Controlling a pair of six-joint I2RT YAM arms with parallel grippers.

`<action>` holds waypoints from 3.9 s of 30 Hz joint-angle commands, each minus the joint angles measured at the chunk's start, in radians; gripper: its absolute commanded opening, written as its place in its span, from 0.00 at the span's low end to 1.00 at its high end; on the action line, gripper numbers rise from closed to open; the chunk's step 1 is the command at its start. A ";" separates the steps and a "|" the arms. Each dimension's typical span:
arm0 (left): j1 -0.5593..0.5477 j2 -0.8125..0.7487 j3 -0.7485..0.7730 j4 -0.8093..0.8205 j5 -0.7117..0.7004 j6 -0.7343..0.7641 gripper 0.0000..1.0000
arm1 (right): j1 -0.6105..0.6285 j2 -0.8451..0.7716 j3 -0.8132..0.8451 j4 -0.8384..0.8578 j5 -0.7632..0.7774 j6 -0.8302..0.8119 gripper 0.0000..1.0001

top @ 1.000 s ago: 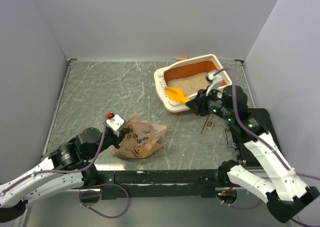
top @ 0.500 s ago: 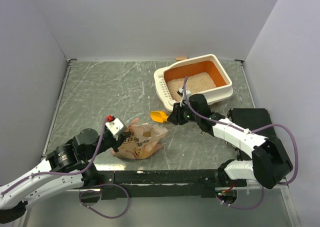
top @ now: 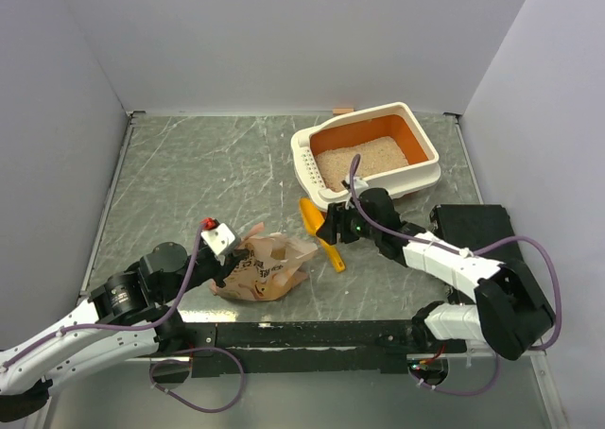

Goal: Fill the litter box with clean litter

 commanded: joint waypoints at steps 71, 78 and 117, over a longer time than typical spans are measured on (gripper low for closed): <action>-0.002 0.018 0.093 0.078 -0.025 -0.008 0.01 | 0.056 -0.421 0.008 -0.158 -0.356 -0.444 0.89; -0.003 -0.039 0.067 0.095 -0.005 -0.012 0.01 | 0.098 -0.349 0.052 -0.194 -0.407 -0.550 0.90; -0.002 0.216 0.234 0.185 0.076 0.033 0.01 | -0.021 -0.442 0.169 -0.289 -0.360 -0.520 0.00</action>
